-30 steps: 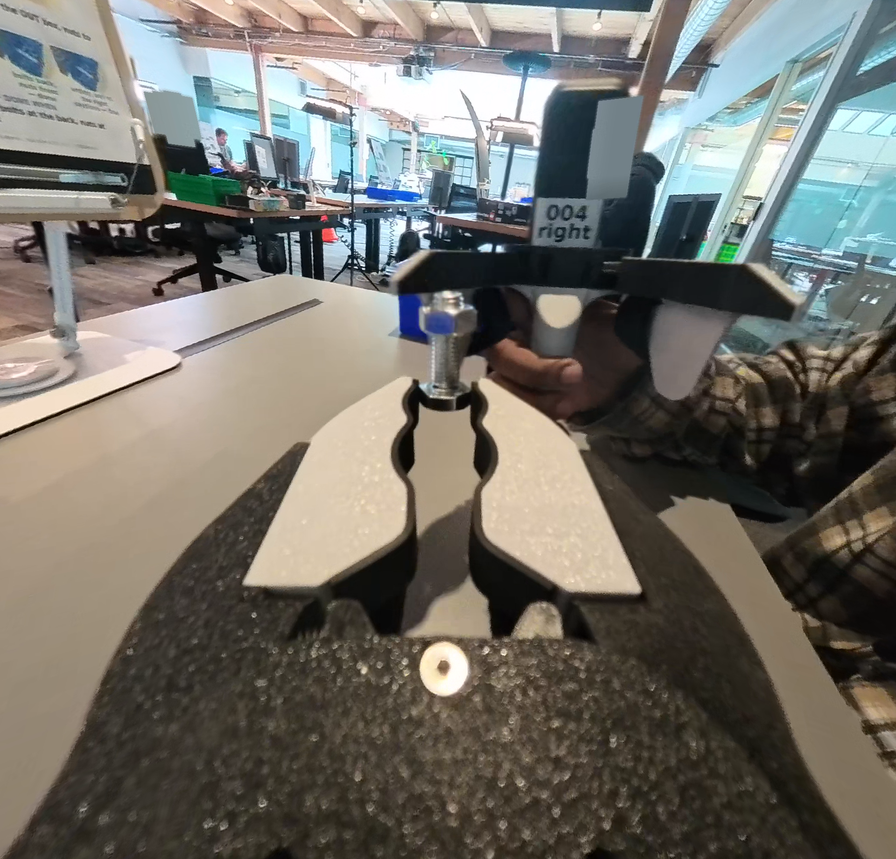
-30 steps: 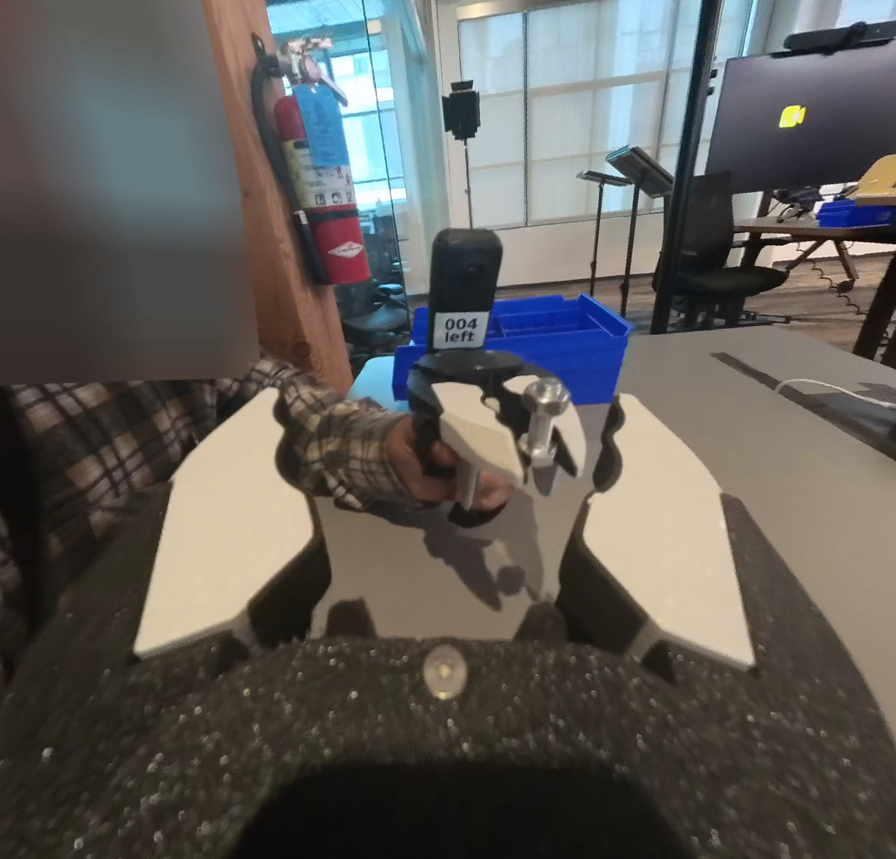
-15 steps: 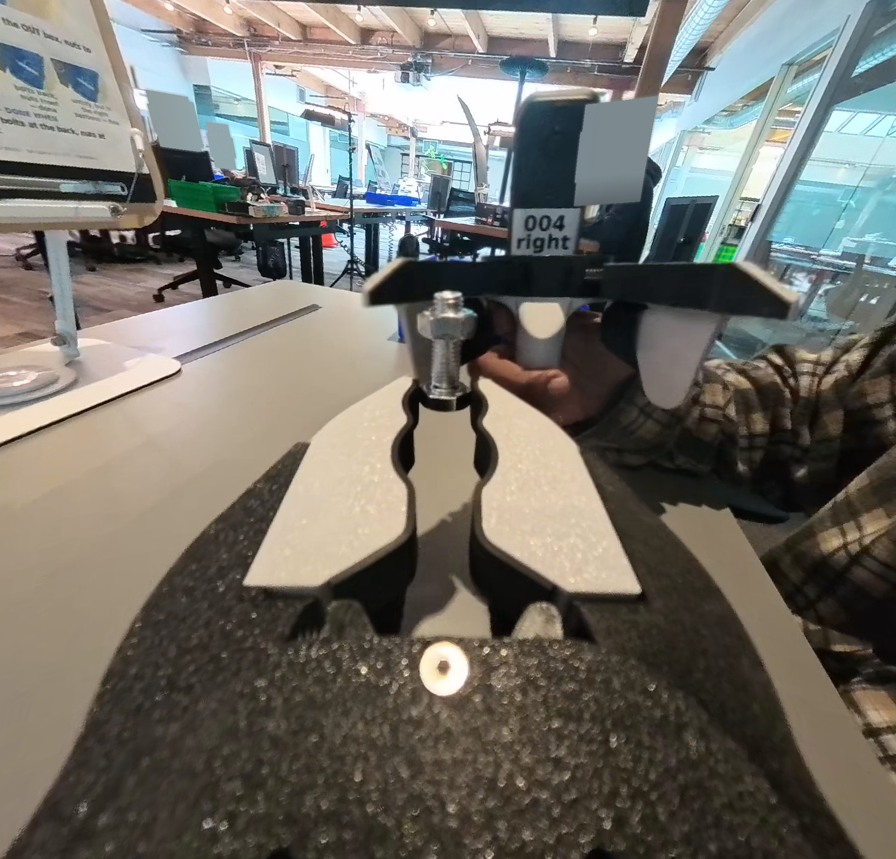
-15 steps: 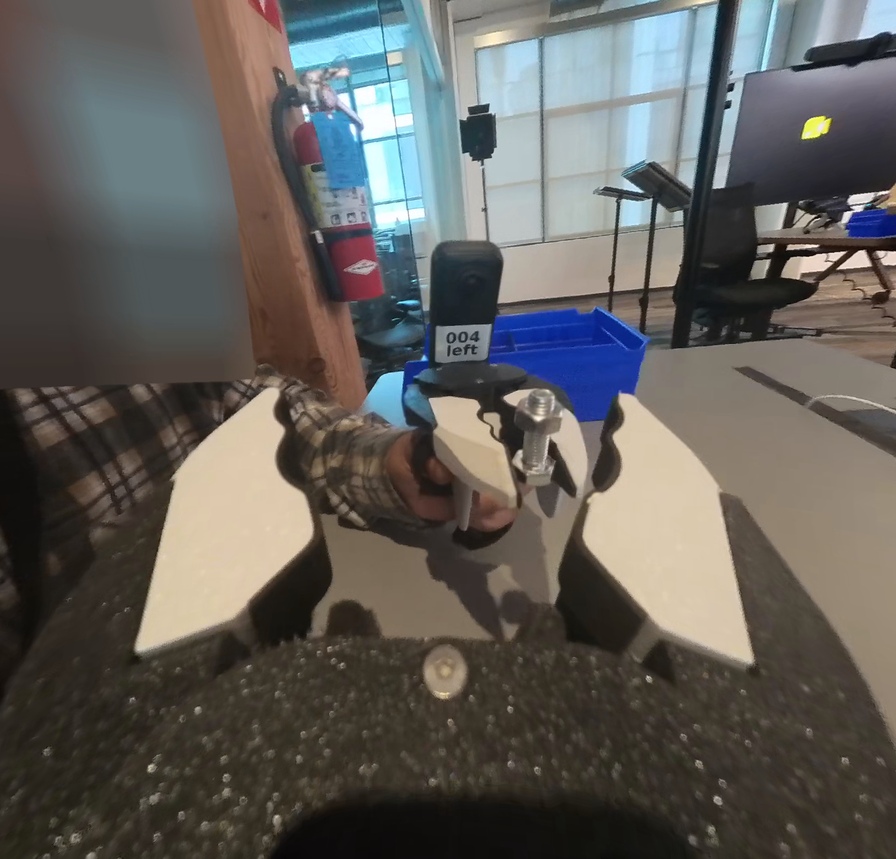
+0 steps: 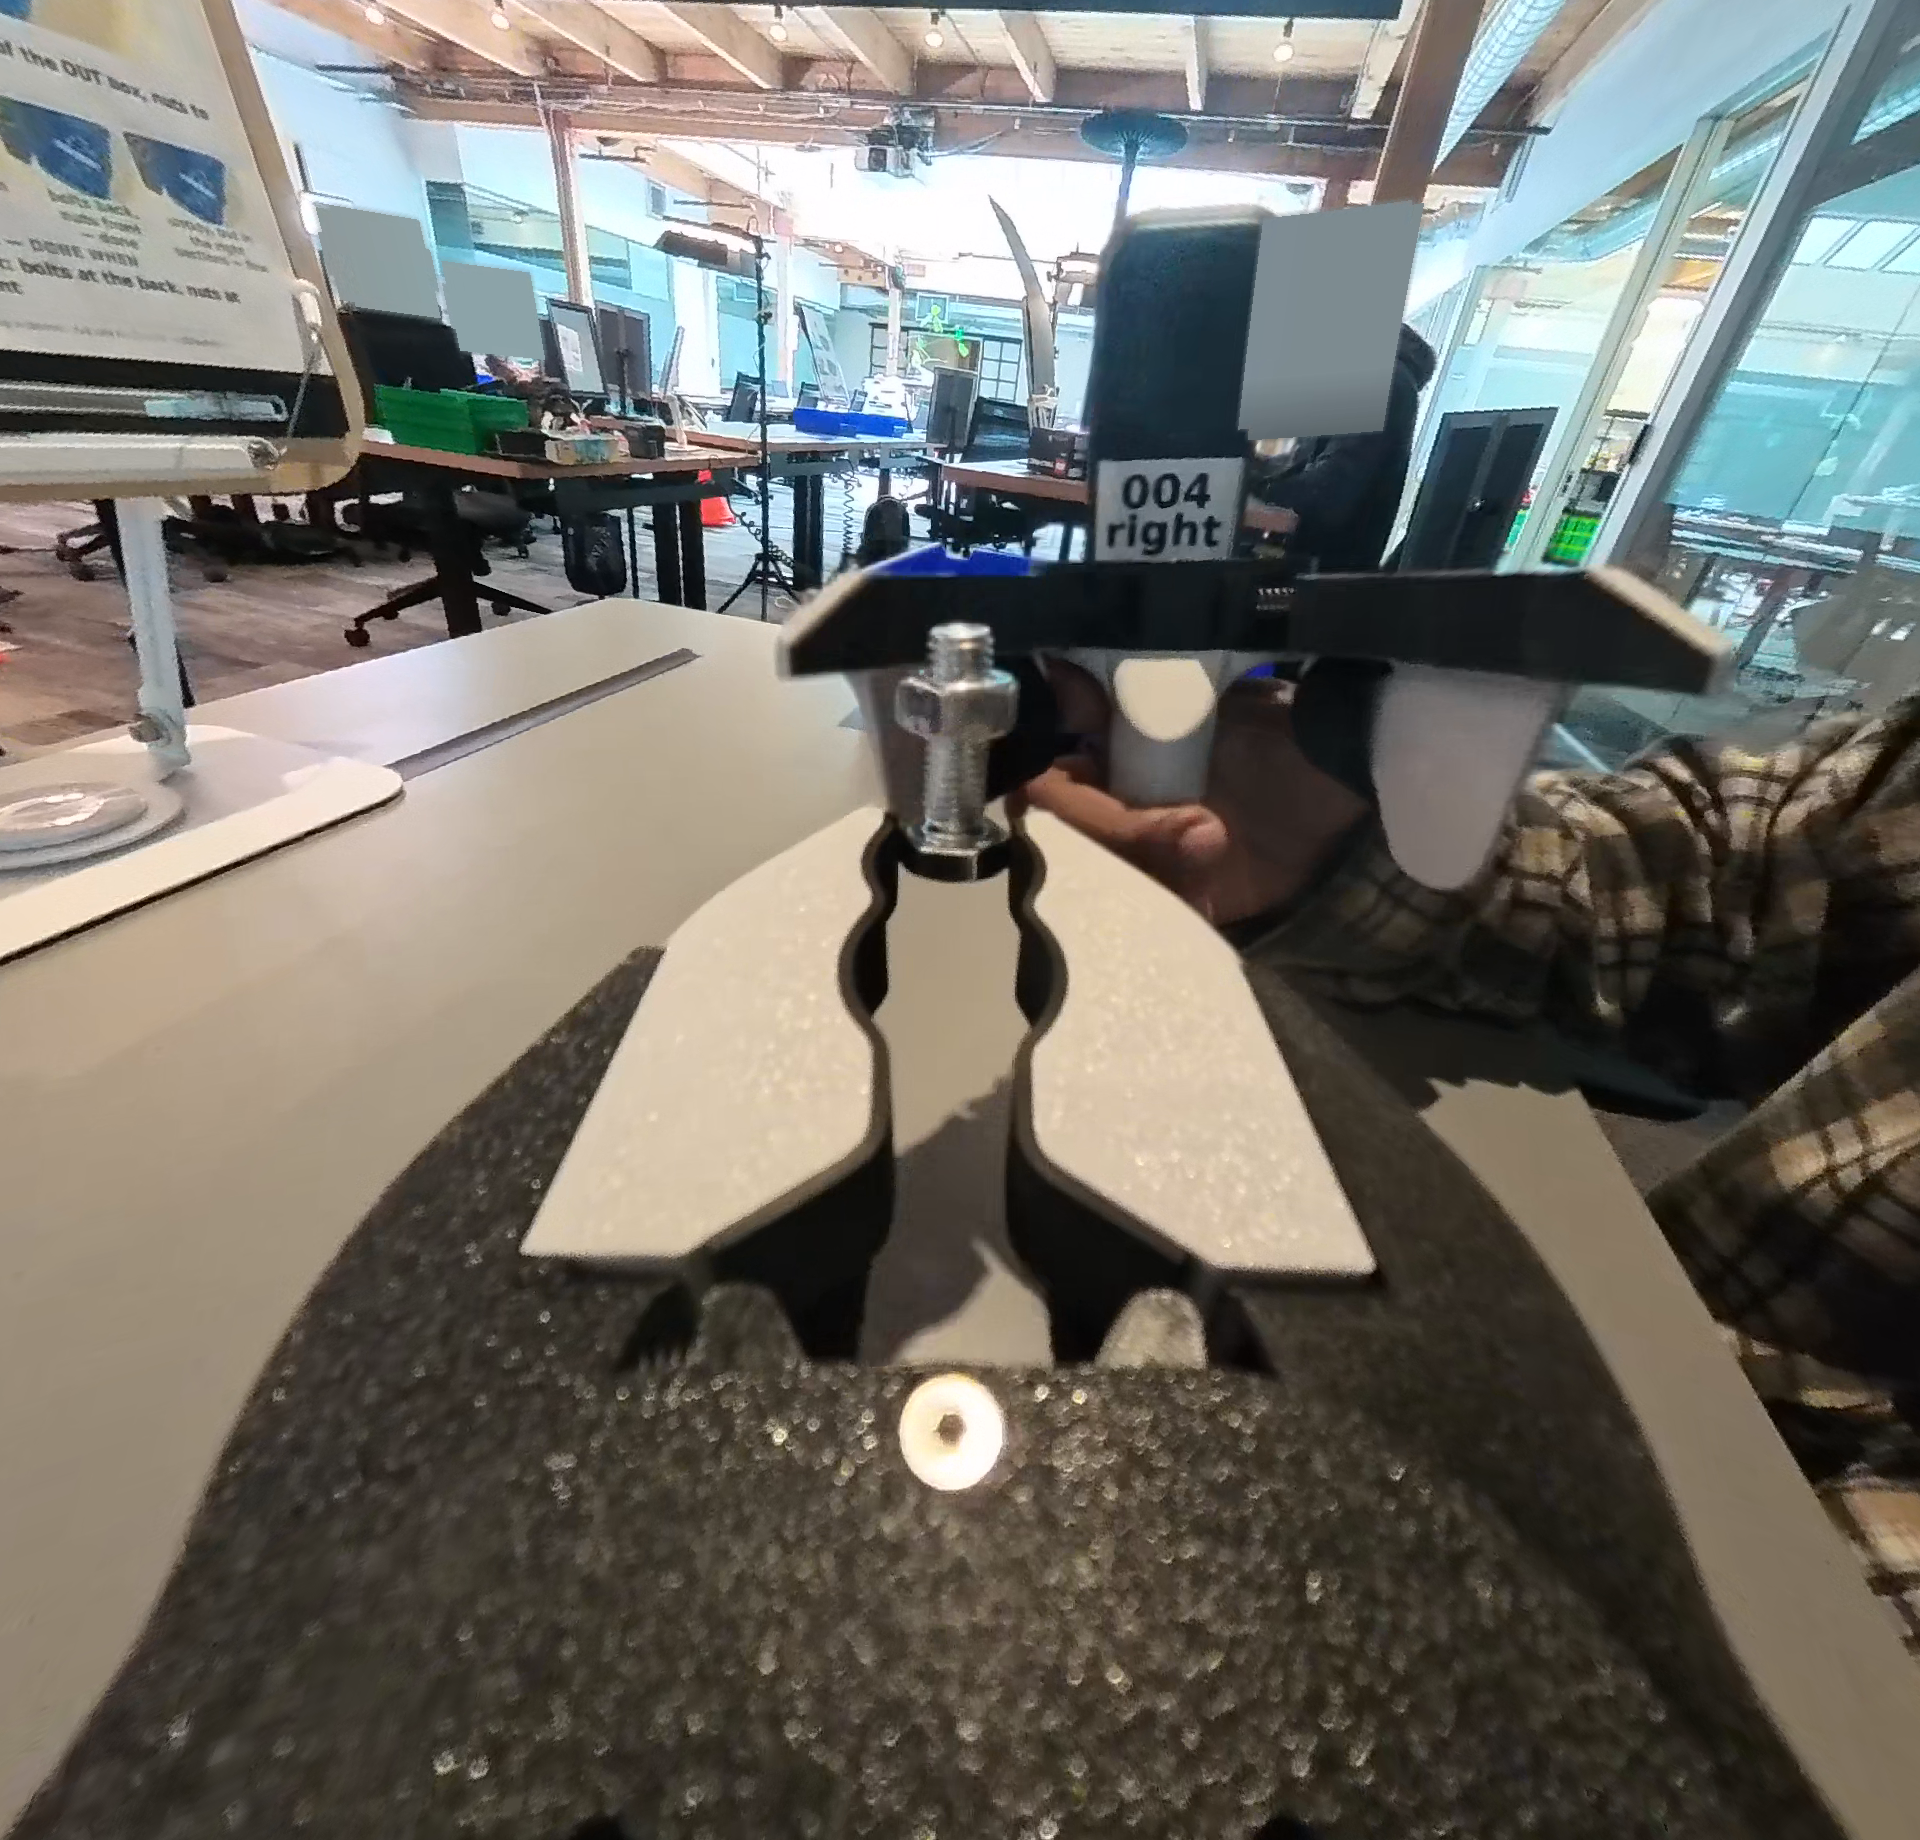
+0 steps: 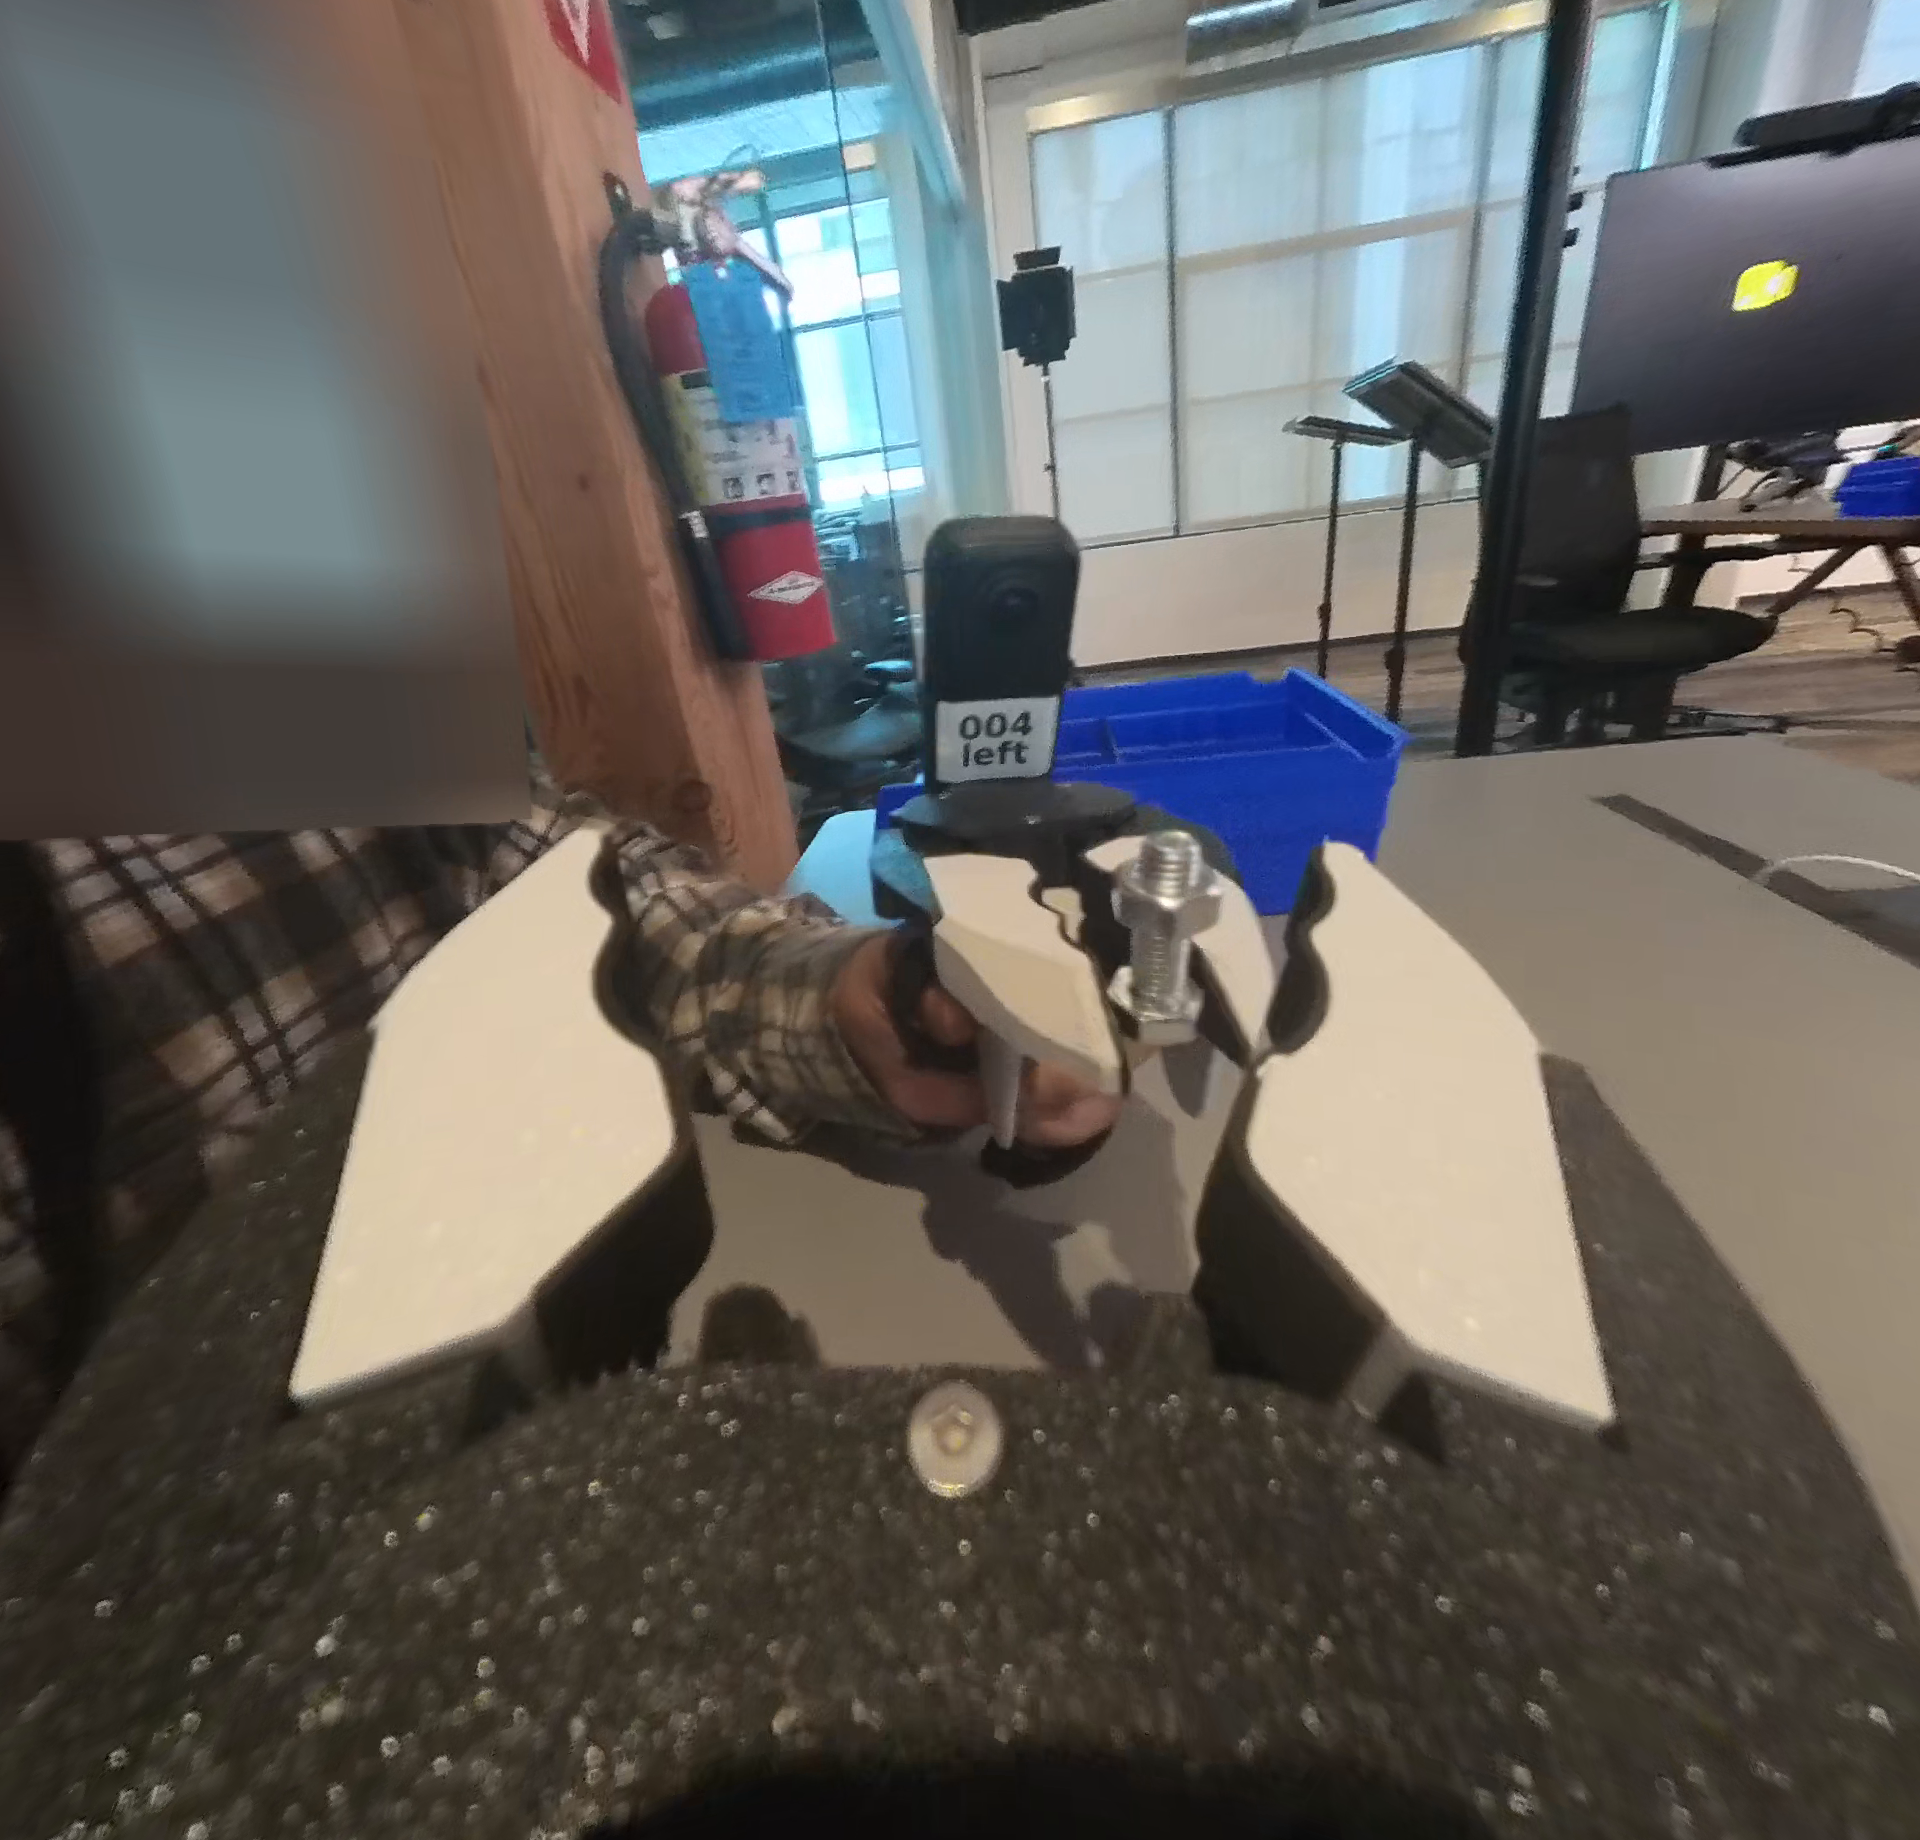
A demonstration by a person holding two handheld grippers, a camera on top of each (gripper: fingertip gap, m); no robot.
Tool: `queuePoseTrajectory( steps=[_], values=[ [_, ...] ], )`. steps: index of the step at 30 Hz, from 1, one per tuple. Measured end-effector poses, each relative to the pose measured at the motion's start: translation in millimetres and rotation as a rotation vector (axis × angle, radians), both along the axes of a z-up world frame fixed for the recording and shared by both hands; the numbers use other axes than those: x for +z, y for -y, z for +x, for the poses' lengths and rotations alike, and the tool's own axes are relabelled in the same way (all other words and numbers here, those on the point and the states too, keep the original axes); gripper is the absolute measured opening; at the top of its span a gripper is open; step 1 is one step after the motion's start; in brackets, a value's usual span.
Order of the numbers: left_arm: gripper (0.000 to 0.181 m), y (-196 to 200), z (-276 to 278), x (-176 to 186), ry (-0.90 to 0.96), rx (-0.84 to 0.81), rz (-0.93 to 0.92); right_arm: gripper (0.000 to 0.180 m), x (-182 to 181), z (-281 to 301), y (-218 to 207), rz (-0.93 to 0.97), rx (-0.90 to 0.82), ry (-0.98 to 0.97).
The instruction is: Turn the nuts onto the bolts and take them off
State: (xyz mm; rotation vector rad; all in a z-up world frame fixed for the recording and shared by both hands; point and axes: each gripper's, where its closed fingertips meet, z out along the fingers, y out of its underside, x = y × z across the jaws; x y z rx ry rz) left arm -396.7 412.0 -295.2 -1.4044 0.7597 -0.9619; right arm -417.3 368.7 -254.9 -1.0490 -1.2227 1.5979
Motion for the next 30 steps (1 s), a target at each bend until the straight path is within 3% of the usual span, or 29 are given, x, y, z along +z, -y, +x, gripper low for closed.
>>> queuePoseTrajectory(
  steps=[8,14,16,19,25,30],
  values=[
    [0.019,-7,-8,-3,0.008,0.024,-0.034,0.116,-3,18,7,0.019,-0.042,0.005],
    [0.019,-3,-3,0,0.006,0.012,-0.012,0.118,-6,-6,7,0.016,0.024,0.032],
    [0.019,-5,-6,-1,0.012,0.021,-0.022,0.125,-11,-4,12,0.023,0.01,0.057],
    [0.019,-8,-9,-3,0.01,0.036,-0.037,0.114,-11,17,16,0.029,-0.017,0.037],
    [0.019,-2,-1,-1,0.014,0.001,-0.02,0.12,0,1,-1,0.044,-0.042,0.02],
    [0.019,-5,-6,0,0.019,0.02,-0.026,0.125,-13,1,15,0.064,-0.017,0.073]
  ],
)
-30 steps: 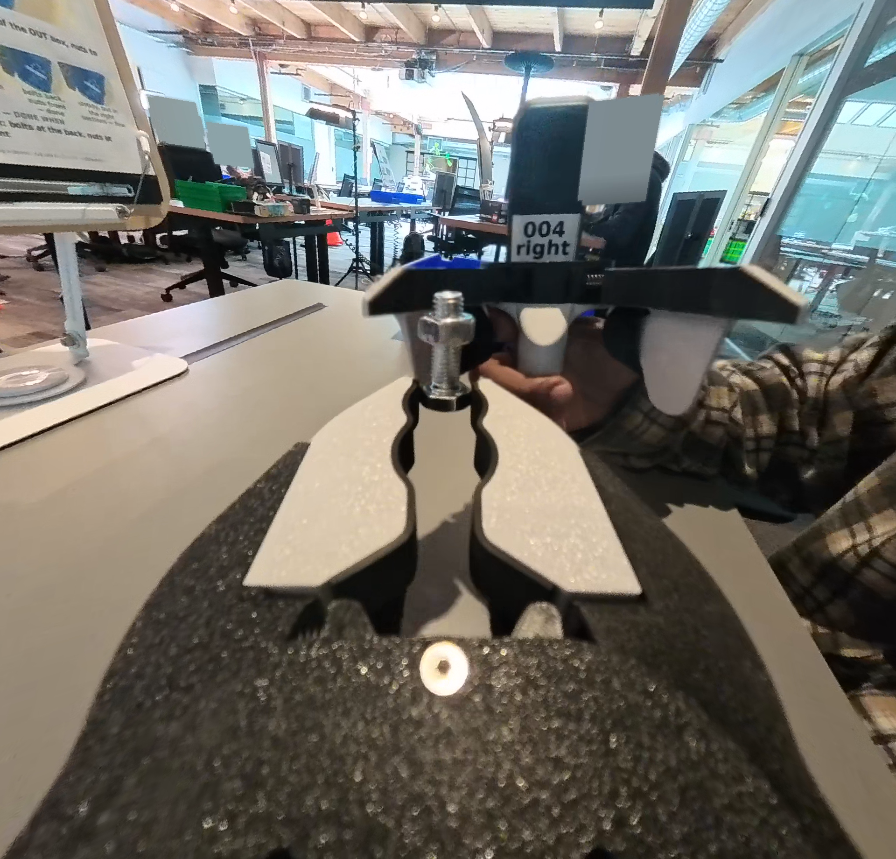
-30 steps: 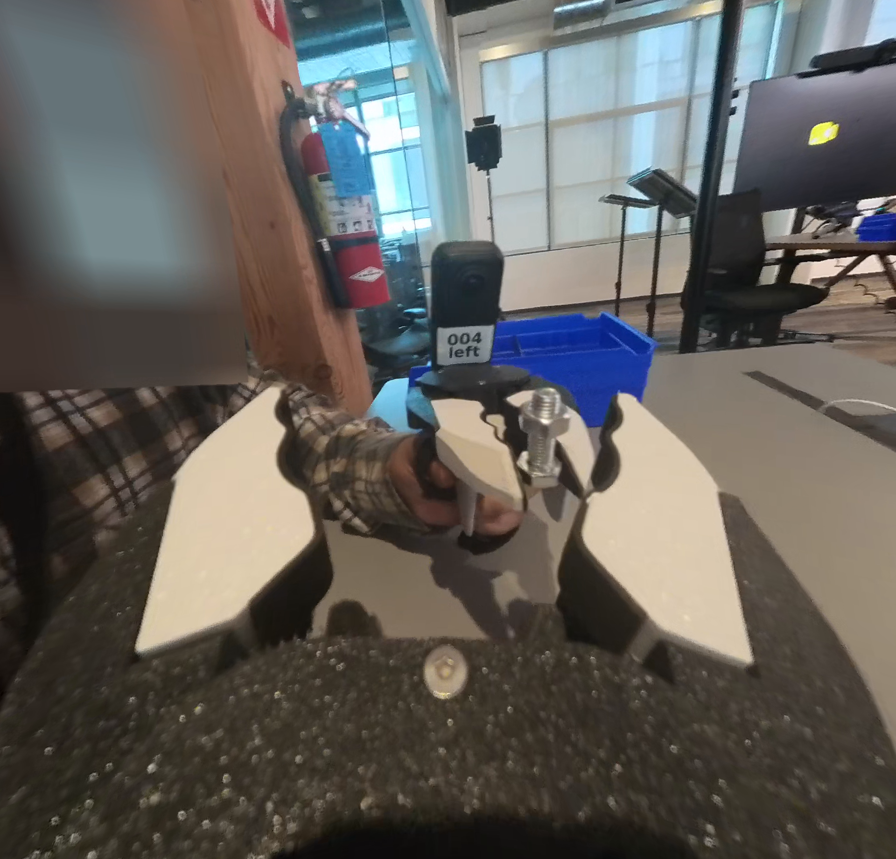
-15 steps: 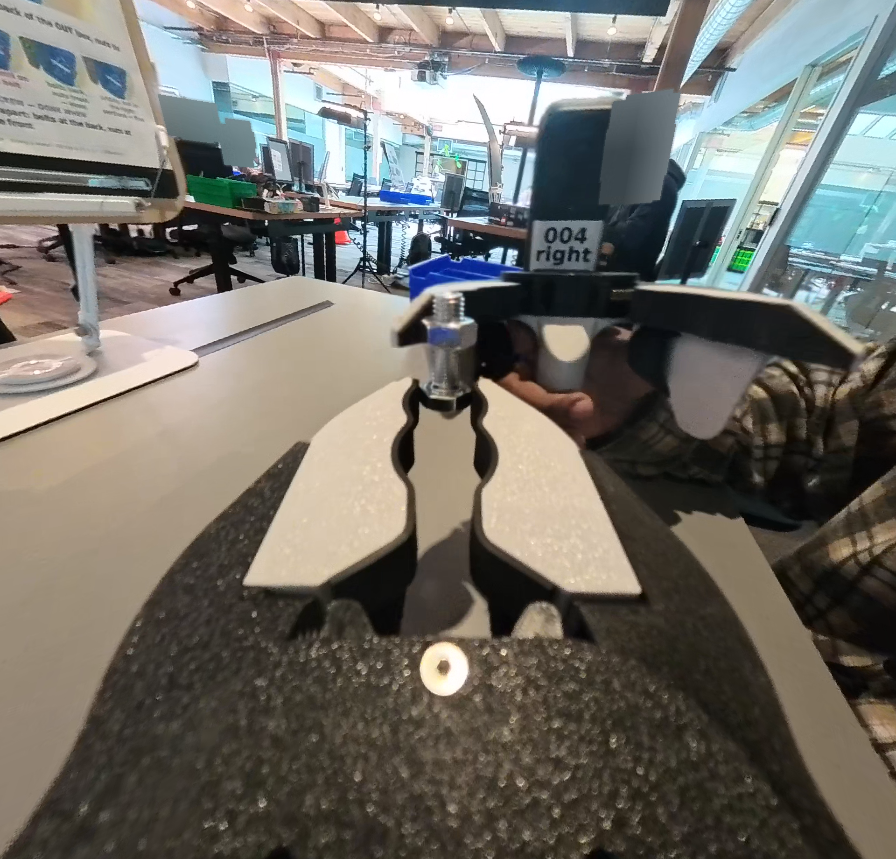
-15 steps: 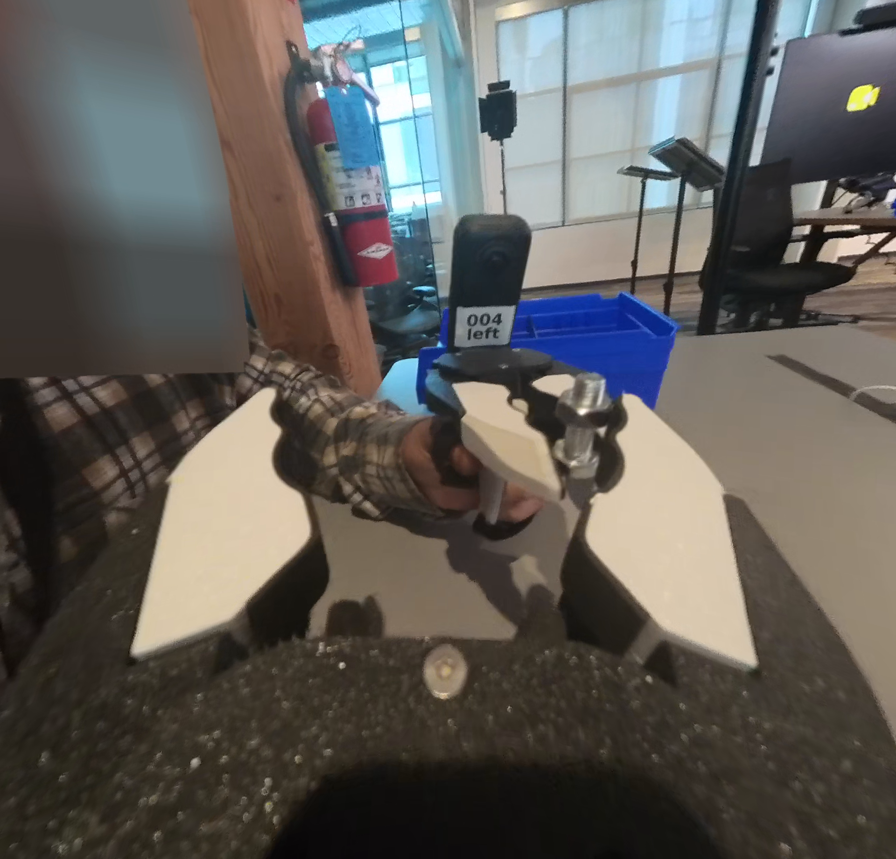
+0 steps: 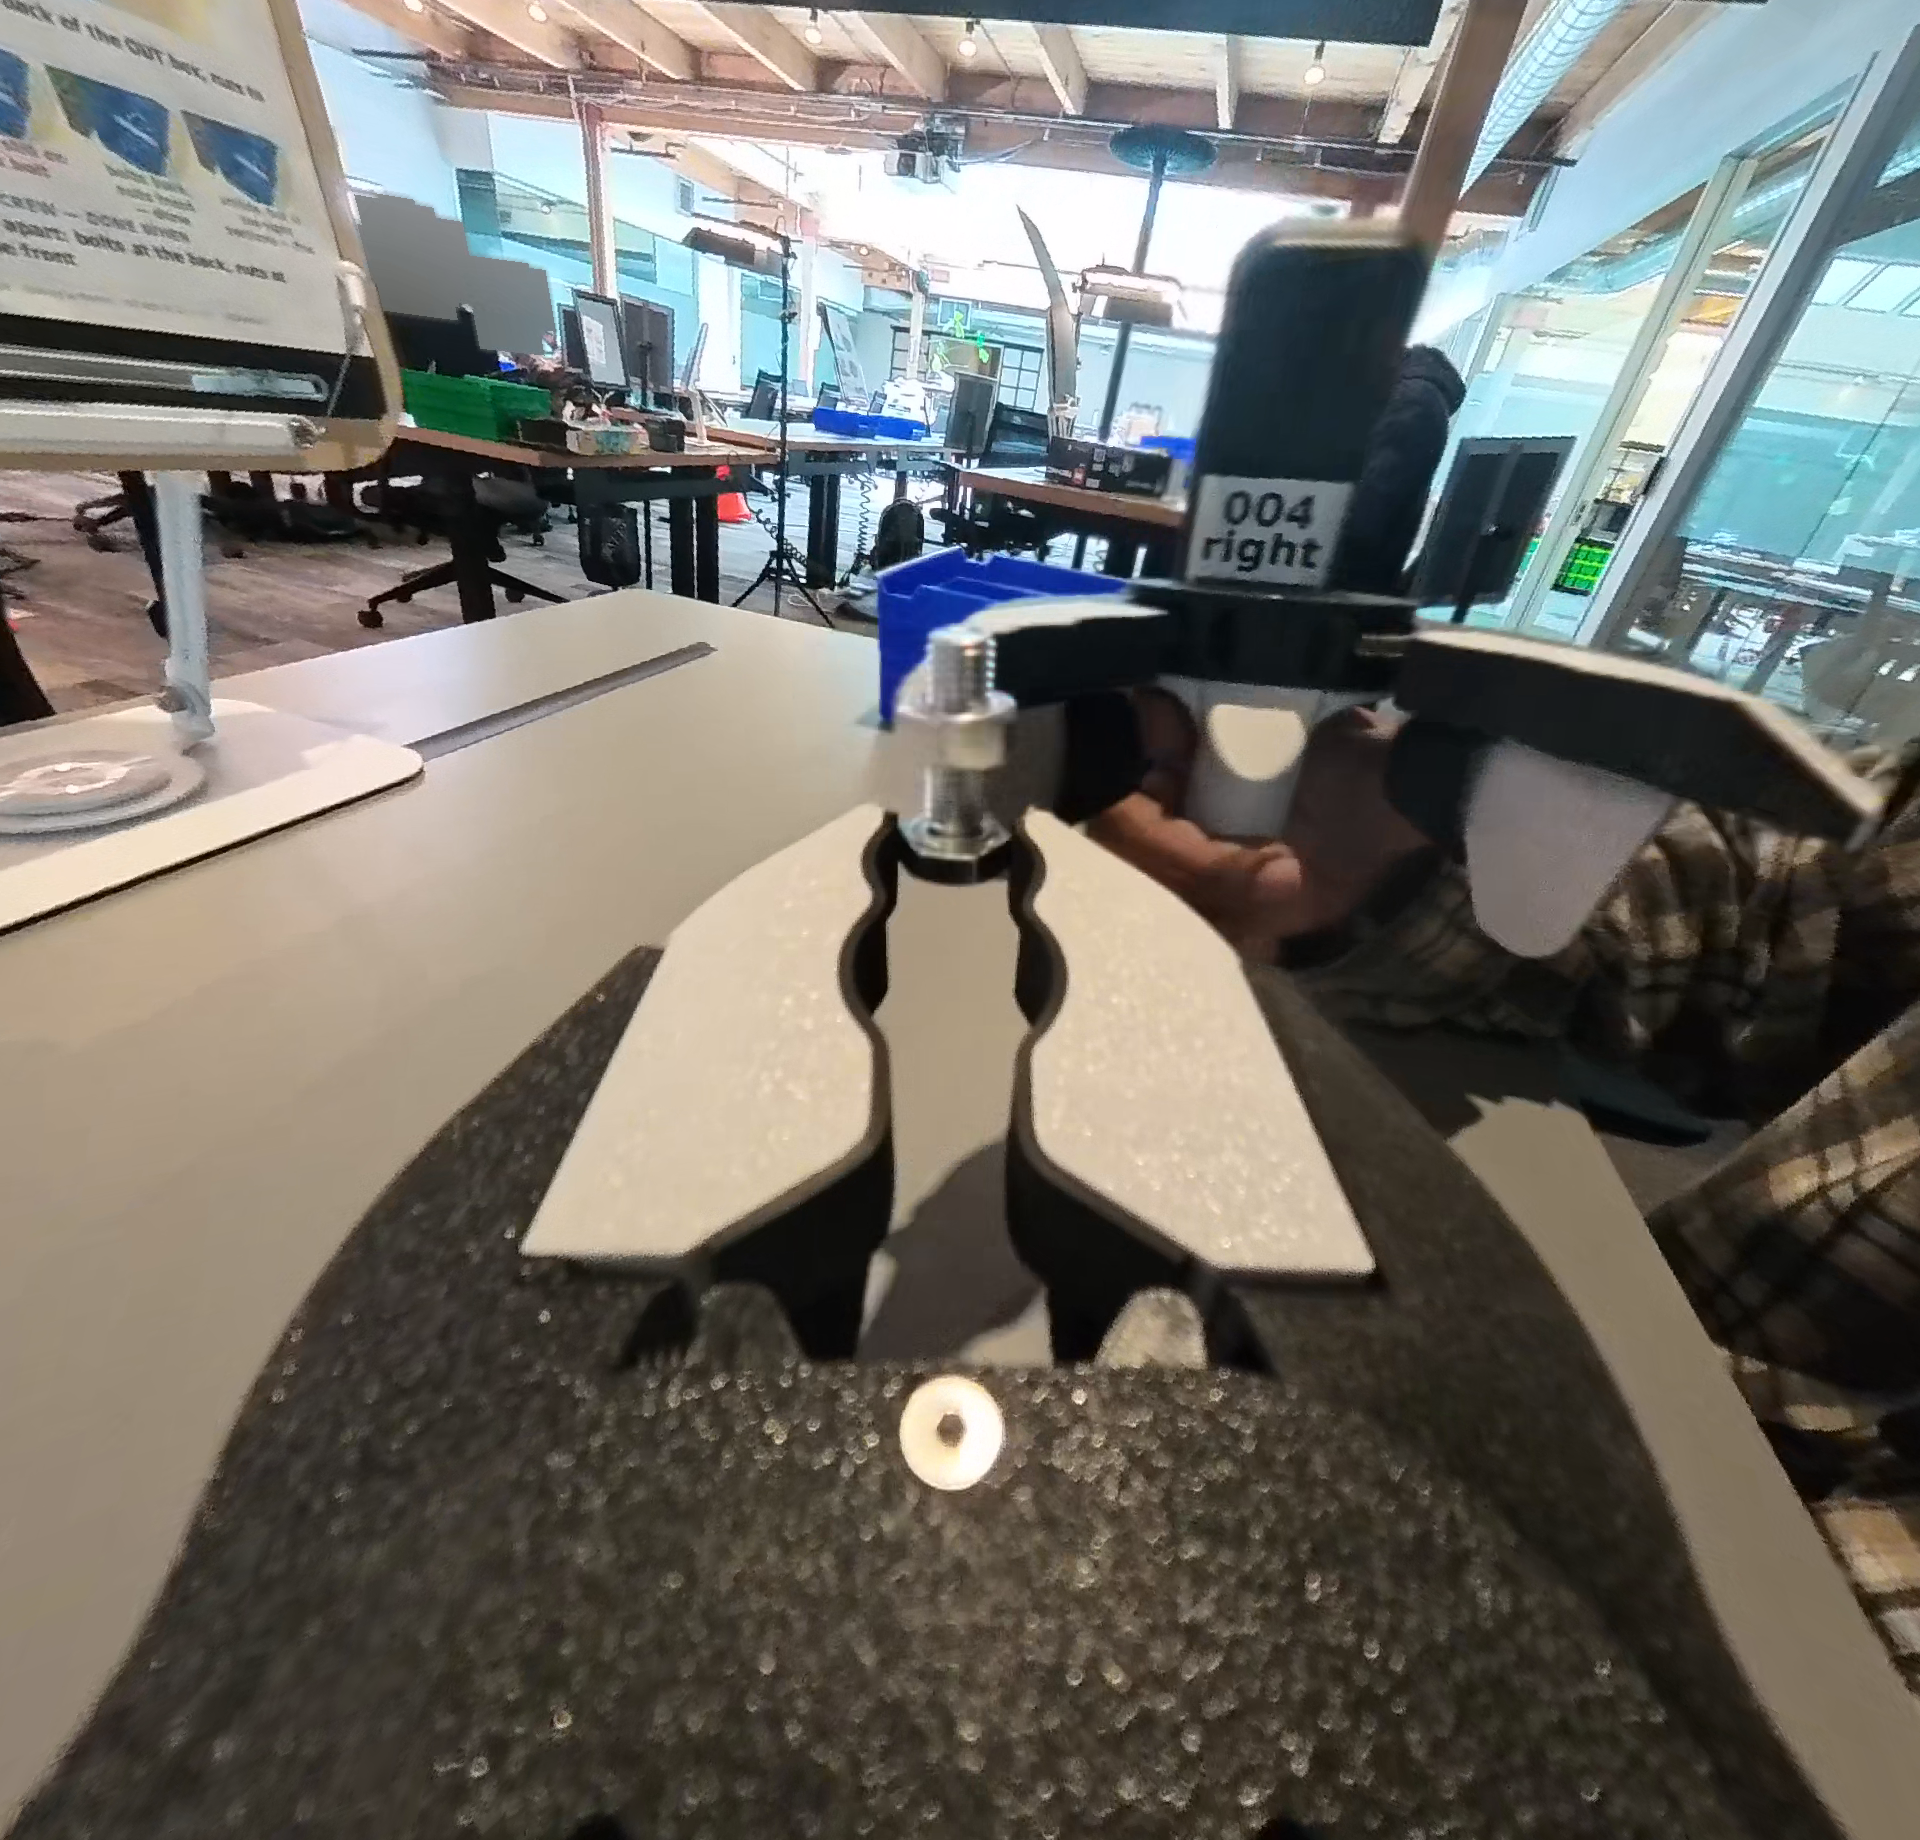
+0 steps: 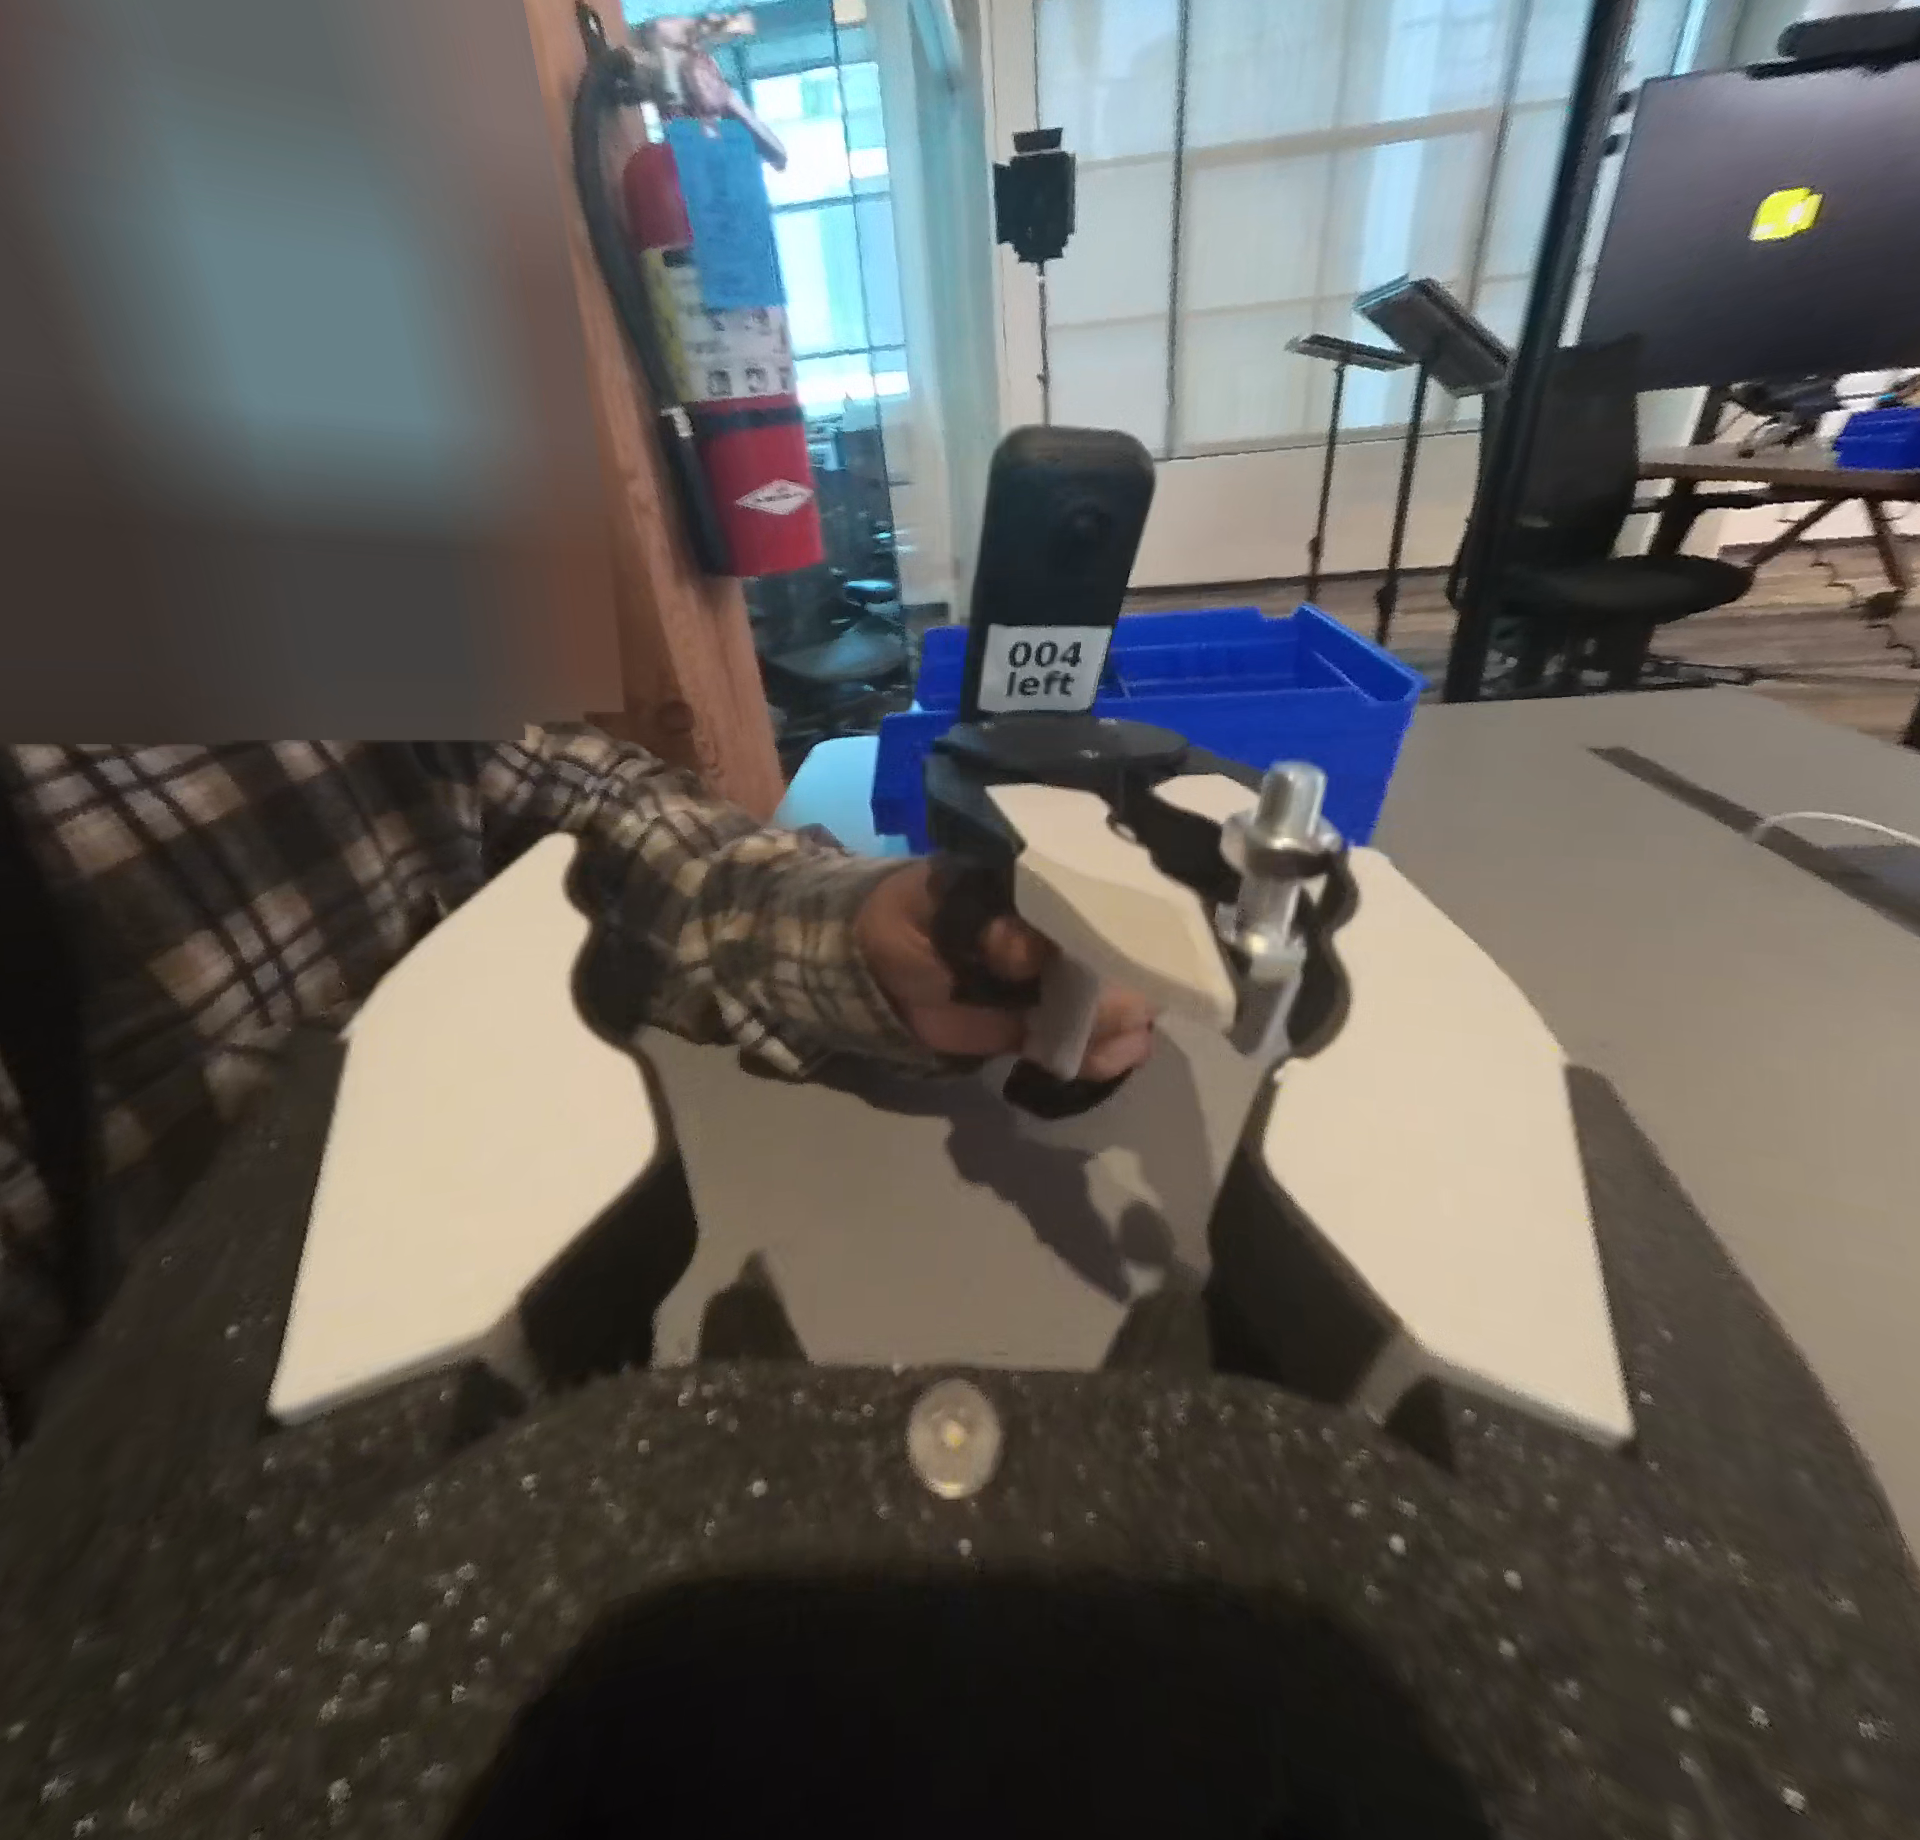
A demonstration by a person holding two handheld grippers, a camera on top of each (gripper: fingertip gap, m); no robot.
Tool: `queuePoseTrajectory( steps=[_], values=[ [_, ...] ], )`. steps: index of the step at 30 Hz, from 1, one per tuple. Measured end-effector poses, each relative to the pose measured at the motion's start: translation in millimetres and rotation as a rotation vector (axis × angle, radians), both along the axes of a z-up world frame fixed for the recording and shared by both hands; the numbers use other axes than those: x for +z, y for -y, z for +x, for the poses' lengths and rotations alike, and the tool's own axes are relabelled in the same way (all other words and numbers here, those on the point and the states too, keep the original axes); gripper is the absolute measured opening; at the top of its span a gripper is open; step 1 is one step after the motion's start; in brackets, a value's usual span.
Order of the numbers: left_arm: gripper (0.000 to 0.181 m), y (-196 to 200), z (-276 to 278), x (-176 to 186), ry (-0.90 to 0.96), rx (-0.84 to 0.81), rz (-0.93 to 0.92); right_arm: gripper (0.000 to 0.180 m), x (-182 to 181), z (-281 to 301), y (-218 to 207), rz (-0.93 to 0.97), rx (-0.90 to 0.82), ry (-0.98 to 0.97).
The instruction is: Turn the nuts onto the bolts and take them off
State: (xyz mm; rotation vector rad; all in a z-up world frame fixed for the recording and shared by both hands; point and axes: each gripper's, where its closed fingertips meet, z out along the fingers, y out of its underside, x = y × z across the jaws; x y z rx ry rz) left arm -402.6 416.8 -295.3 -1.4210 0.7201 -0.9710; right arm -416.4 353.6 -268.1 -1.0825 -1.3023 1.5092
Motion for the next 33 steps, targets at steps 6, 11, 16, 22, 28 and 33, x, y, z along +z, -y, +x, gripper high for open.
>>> queuePoseTrajectory(
  steps=[6,11,16,22,28,33],
  values=[
    [0.019,1,3,-2,0.007,-0.022,-0.013,0.118,12,12,-13,-0.009,-0.051,-0.058],
    [0.019,1,1,0,-0.003,-0.003,0.004,0.123,6,-5,-4,-0.029,0.02,-0.031],
    [0.019,-5,-6,-2,0.003,0.019,-0.025,0.11,10,24,-6,-0.019,-0.034,-0.048],
    [0.019,4,6,-1,-0.026,-0.012,0.015,0.063,18,12,-40,0.072,-0.118,-0.037],
    [0.019,6,9,-3,-0.035,-0.032,0.016,0.027,11,0,-48,0.097,-0.115,0.004],
    [0.019,8,11,-4,-0.036,-0.042,0.016,0.016,4,-3,-49,0.079,-0.098,0.026]
  ],
)
